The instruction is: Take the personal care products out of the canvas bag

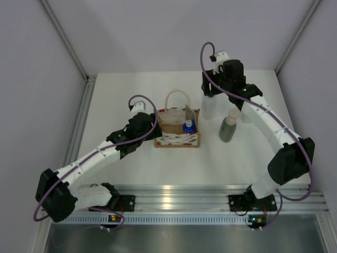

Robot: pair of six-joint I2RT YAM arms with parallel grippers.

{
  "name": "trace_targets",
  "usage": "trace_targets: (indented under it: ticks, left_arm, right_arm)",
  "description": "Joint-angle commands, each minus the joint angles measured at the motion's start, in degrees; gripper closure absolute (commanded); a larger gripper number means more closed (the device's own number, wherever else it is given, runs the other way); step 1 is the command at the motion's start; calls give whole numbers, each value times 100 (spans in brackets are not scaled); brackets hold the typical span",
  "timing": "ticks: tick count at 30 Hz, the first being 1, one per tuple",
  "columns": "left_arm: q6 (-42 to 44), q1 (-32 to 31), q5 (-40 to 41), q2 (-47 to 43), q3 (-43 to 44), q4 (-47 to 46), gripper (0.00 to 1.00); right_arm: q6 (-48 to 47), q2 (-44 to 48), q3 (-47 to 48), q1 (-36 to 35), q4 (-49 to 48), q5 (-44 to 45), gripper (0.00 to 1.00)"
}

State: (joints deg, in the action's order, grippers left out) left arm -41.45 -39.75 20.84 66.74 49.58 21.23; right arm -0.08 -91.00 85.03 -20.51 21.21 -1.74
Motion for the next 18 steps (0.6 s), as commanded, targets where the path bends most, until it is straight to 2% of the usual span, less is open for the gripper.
trace_targets:
  ticks: [1,7,10,18]
  left_arm:
    - [120,11,17,14,122,-67,28]
    - [146,11,60,137,131,-67,28]
    - [155,11,78,164,122,-67,28]
    - [164,11,-1,208,148,-67,27]
  right_arm:
    - [333,381,461,-705,1006,67,34]
    - [535,478,567,-1822,1700,849,39]
    - [640,364,558,-2096,1869,1166,43]
    - [465,-127,470,-2220,1860,1658,51]
